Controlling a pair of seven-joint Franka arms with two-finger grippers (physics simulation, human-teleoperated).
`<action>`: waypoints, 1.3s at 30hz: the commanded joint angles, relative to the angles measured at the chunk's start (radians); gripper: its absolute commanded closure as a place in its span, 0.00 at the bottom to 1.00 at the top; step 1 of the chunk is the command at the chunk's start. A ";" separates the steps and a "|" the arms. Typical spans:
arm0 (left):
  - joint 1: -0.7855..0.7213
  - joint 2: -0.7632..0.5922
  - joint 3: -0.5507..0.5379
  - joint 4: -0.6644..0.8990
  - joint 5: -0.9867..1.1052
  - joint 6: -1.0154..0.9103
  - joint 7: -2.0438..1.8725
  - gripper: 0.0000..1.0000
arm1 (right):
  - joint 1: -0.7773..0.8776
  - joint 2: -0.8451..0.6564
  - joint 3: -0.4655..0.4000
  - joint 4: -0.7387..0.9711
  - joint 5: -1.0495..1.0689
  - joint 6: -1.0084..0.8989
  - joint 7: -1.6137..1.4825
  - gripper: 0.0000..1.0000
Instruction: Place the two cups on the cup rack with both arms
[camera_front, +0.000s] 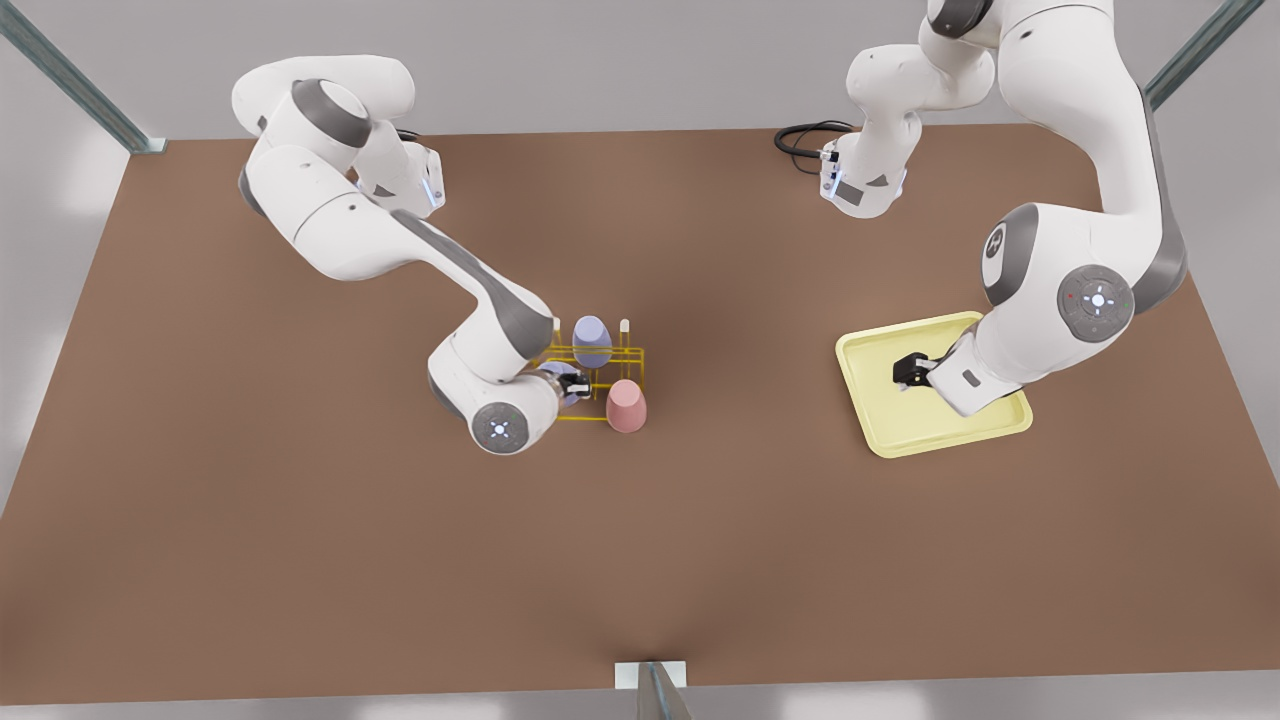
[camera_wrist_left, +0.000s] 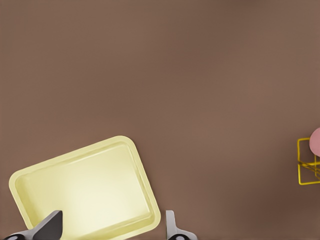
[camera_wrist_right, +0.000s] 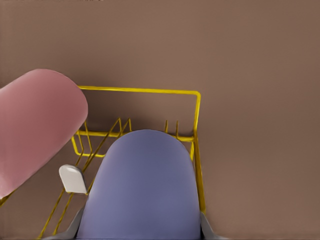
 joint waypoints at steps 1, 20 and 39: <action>0.000 0.003 0.000 0.000 0.001 0.002 0.022 0.00 | -0.020 -0.002 0.030 -0.010 -0.044 -0.073 0.150 0.00; -0.003 0.003 0.000 0.000 0.001 0.006 0.022 0.00 | -0.080 0.069 0.089 0.002 -0.044 -0.045 0.124 0.00; -0.011 0.023 0.000 0.001 0.001 0.036 0.002 0.00 | -0.123 0.078 0.084 -0.032 0.136 -0.061 0.092 0.00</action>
